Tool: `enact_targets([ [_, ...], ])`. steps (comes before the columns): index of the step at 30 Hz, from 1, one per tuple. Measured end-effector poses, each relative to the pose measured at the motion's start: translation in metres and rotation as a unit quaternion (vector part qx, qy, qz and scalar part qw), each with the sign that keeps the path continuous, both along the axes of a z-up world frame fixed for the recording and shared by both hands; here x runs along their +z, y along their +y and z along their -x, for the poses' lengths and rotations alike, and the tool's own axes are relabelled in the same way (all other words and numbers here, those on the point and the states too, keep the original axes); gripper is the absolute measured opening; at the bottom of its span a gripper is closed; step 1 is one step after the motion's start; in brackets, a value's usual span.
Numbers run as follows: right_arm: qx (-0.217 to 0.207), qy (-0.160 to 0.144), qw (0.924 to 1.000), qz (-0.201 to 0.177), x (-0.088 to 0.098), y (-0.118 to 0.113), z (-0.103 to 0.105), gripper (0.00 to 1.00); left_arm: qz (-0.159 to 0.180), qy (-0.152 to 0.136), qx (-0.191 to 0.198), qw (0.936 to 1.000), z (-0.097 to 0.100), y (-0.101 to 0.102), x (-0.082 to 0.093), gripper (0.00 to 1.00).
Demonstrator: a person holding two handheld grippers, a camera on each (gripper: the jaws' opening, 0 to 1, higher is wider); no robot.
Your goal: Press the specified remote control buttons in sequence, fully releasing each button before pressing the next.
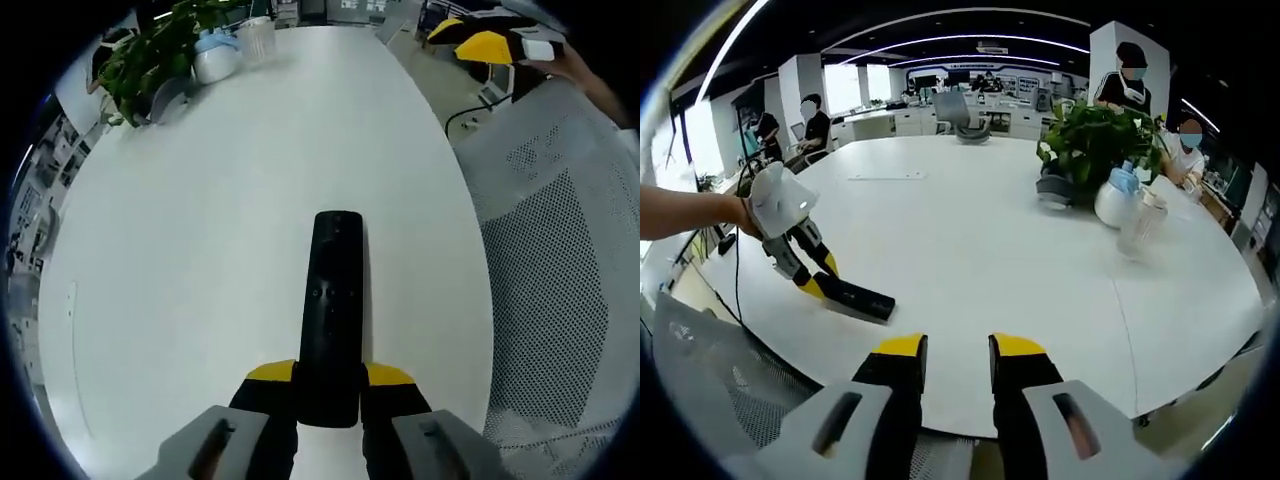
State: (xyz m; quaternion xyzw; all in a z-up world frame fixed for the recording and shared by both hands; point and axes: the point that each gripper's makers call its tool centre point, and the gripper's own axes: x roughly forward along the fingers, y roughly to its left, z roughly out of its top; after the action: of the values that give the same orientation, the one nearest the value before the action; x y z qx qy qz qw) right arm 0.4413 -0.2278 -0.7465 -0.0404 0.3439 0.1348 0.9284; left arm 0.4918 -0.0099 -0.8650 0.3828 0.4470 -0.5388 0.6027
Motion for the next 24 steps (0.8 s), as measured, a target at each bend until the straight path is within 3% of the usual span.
enact_targets([
  [24,0.013,0.000,0.9999,0.000,0.000,0.004,0.001,0.22,0.001,0.005,-0.006,1.0000,0.041,-0.001,-0.002,0.22],
])
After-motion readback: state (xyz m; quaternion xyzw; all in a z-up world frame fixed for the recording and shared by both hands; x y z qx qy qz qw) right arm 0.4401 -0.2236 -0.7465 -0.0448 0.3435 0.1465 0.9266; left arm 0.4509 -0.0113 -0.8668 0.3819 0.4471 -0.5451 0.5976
